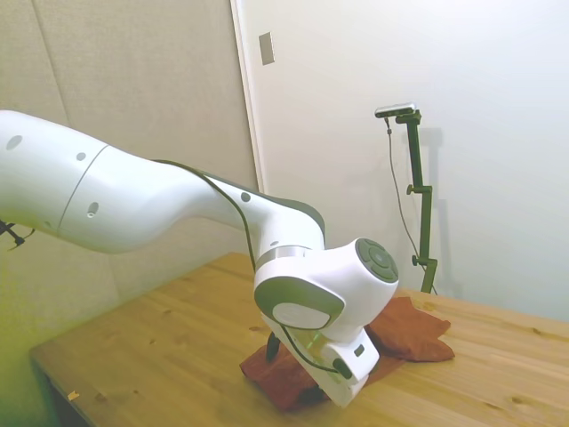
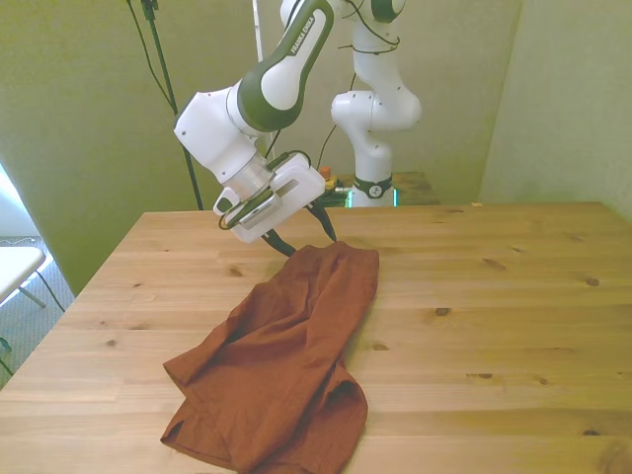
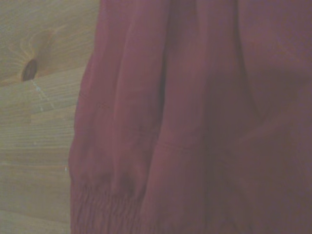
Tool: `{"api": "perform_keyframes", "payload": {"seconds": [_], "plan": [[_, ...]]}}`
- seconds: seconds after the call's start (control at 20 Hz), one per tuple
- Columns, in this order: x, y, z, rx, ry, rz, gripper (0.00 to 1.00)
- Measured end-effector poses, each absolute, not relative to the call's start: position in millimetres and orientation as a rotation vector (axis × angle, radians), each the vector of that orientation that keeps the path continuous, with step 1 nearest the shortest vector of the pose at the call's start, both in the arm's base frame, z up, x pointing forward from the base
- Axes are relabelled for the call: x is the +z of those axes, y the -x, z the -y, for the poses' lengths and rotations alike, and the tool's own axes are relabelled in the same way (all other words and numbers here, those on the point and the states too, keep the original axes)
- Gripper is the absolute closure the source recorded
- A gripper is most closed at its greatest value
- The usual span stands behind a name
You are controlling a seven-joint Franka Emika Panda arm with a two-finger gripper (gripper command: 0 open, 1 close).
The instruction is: Unfold the shorts
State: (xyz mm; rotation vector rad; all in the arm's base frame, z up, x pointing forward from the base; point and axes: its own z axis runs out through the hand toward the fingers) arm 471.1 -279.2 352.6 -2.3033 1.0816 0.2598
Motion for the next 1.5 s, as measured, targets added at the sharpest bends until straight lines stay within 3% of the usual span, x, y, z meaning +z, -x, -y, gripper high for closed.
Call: {"api": "perform_keyframes", "payload": {"seconds": [0.05,1.5], "plan": [[352.3,-471.5,278.7,0.261,2.304,-1.080,1.00],[343.3,-453.6,300.4,0.258,2.263,-1.052,1.00]]}}
